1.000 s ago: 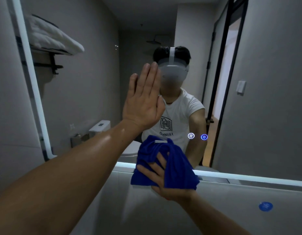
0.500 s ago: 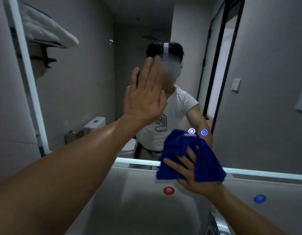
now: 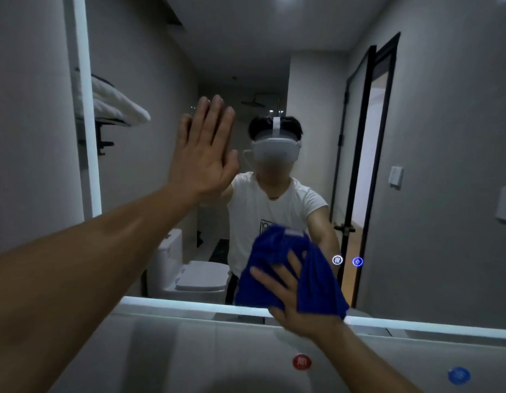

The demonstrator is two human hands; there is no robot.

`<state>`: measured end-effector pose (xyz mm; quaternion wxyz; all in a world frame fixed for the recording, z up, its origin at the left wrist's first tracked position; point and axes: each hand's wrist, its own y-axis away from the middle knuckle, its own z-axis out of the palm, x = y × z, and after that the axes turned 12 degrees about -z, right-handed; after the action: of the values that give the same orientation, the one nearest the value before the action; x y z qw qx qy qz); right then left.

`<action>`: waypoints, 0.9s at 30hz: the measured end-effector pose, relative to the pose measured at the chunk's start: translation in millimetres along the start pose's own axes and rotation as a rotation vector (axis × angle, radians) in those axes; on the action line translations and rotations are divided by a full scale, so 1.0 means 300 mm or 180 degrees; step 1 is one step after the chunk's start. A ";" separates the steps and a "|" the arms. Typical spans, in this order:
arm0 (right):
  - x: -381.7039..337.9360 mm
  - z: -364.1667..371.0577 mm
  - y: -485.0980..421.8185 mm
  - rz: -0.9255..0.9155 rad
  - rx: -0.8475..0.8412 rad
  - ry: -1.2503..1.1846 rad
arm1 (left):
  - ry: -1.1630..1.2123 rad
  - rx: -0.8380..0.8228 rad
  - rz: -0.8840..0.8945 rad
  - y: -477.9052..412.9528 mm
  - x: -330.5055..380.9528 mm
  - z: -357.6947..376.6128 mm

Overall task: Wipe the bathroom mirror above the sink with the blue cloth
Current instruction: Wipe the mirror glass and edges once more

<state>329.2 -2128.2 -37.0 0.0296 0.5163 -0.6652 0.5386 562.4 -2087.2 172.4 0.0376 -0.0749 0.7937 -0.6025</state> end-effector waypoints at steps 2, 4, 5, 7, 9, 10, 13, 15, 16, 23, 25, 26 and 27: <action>0.120 -0.050 -0.189 0.0438 0.0164 0.0252 | 0.0059 0.0022 0.0060 0.001 -0.009 0.009; 0.210 -0.107 -0.344 0.0672 0.0140 0.0460 | 0.0157 0.0016 0.0124 0.006 -0.014 0.014; 0.227 -0.124 -0.388 0.0721 0.0132 0.0513 | 0.0176 0.0032 0.0138 0.008 -0.018 0.017; 0.211 -0.112 -0.398 0.0884 0.0163 0.0555 | 0.0171 0.0098 0.0132 0.006 -0.023 0.023; 0.134 -0.059 -0.323 0.1071 0.0183 0.0552 | 0.0180 0.0118 0.0116 0.005 -0.020 0.027; 0.084 -0.022 -0.267 0.1068 0.0144 0.0579 | 0.0173 0.0129 0.0107 0.006 -0.020 0.030; -0.065 0.062 -0.079 0.0655 -0.0221 0.0505 | 0.0196 0.0128 0.0127 0.003 -0.023 0.034; -0.093 0.065 -0.016 0.0369 -0.0196 0.0273 | 0.0225 0.0140 0.0162 0.001 -0.026 0.035; -0.072 0.053 -0.017 0.0199 -0.0146 0.0219 | 0.0232 0.0148 0.0184 0.002 -0.027 0.035; 0.341 -0.179 -0.479 0.0777 0.0267 0.0689 | 0.0289 0.0130 0.0203 0.007 -0.033 0.047; 0.359 -0.194 -0.544 0.1081 0.0341 0.0727 | 0.0321 0.0157 0.0245 0.006 -0.031 0.046; 0.337 -0.179 -0.537 0.1156 0.0365 0.0726 | 0.0336 0.0143 0.0253 0.006 -0.031 0.046; 0.301 -0.152 -0.507 0.1211 0.0334 0.0737 | 0.0339 0.0121 0.0239 0.007 -0.032 0.047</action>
<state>373.0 -2136.0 140.3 -0.0233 0.3171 -0.7138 0.6240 573.8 -2098.6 166.2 0.0193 -0.0122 0.7853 -0.6188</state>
